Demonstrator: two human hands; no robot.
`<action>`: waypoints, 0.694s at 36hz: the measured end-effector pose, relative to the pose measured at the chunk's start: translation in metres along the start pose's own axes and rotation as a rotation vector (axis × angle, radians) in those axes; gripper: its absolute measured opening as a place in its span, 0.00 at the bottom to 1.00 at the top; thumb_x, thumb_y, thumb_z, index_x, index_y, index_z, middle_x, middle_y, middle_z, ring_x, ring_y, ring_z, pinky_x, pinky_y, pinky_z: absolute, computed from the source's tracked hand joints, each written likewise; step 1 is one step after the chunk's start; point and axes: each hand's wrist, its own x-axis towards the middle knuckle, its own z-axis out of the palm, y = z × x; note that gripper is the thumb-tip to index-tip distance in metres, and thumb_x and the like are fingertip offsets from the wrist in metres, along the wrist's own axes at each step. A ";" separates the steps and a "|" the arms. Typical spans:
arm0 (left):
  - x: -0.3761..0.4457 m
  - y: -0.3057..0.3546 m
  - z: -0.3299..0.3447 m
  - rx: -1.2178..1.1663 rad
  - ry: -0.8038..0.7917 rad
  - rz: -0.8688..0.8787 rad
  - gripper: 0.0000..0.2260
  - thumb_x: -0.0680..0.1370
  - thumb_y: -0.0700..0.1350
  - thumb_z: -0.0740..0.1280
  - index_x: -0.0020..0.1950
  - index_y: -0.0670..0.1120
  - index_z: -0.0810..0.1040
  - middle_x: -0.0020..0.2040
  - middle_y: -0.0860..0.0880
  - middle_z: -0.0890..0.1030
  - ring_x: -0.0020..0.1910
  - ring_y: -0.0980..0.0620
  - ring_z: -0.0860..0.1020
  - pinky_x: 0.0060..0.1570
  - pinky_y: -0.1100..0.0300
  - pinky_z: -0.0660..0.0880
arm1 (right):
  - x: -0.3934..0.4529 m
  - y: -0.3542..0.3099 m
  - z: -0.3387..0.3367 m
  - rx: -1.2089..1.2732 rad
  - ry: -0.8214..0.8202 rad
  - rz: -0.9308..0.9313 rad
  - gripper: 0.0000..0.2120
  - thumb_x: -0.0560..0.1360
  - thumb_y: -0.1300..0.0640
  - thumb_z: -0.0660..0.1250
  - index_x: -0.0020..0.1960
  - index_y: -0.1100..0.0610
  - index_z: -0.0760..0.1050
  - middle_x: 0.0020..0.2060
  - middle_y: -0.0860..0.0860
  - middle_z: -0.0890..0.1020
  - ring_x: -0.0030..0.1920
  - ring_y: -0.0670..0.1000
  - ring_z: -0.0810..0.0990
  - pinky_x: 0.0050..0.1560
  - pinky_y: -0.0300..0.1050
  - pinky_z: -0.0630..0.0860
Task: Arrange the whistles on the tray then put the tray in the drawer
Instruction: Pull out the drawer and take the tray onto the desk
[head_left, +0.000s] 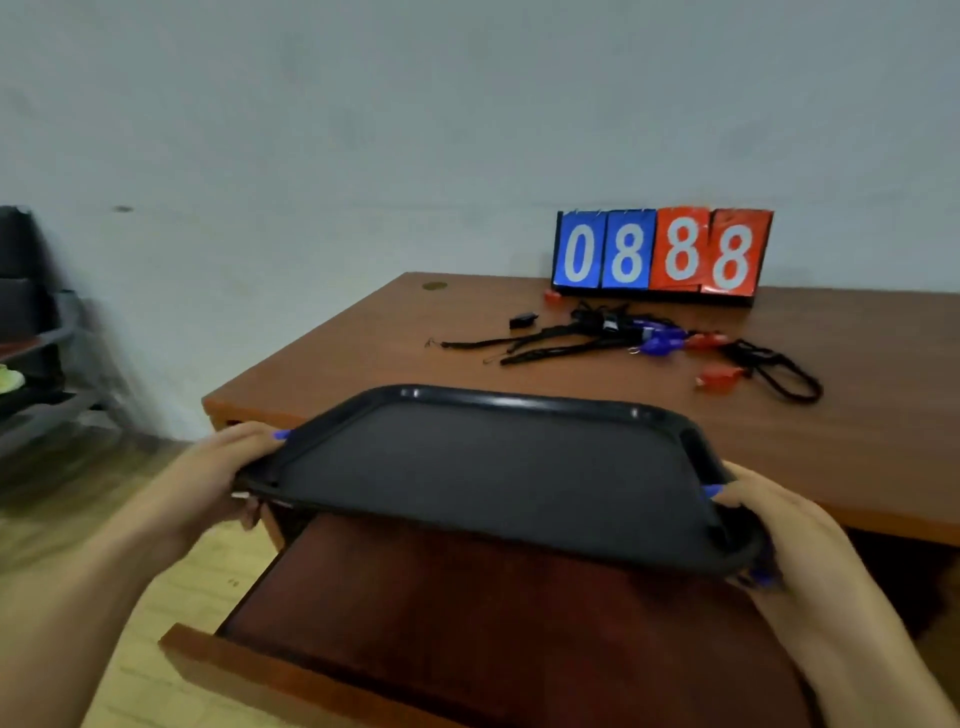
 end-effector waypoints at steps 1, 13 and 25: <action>0.006 0.001 0.011 0.030 -0.028 0.009 0.10 0.79 0.45 0.60 0.49 0.41 0.79 0.30 0.47 0.74 0.25 0.51 0.70 0.24 0.60 0.66 | -0.001 -0.003 -0.007 0.056 0.091 -0.004 0.15 0.72 0.65 0.61 0.55 0.54 0.78 0.43 0.54 0.81 0.41 0.57 0.77 0.32 0.43 0.70; 0.040 0.029 0.125 0.221 -0.263 0.249 0.11 0.79 0.47 0.62 0.60 0.55 0.66 0.46 0.49 0.77 0.31 0.53 0.73 0.27 0.63 0.70 | 0.018 -0.003 -0.070 0.243 0.565 -0.109 0.07 0.75 0.61 0.64 0.42 0.51 0.78 0.43 0.51 0.81 0.41 0.52 0.78 0.40 0.47 0.74; 0.056 -0.013 0.134 0.733 -0.042 0.810 0.33 0.70 0.73 0.39 0.69 0.63 0.64 0.66 0.56 0.63 0.65 0.54 0.61 0.65 0.56 0.59 | 0.028 0.012 -0.079 0.095 0.665 -0.216 0.06 0.74 0.66 0.64 0.46 0.57 0.77 0.37 0.50 0.77 0.36 0.49 0.74 0.33 0.43 0.70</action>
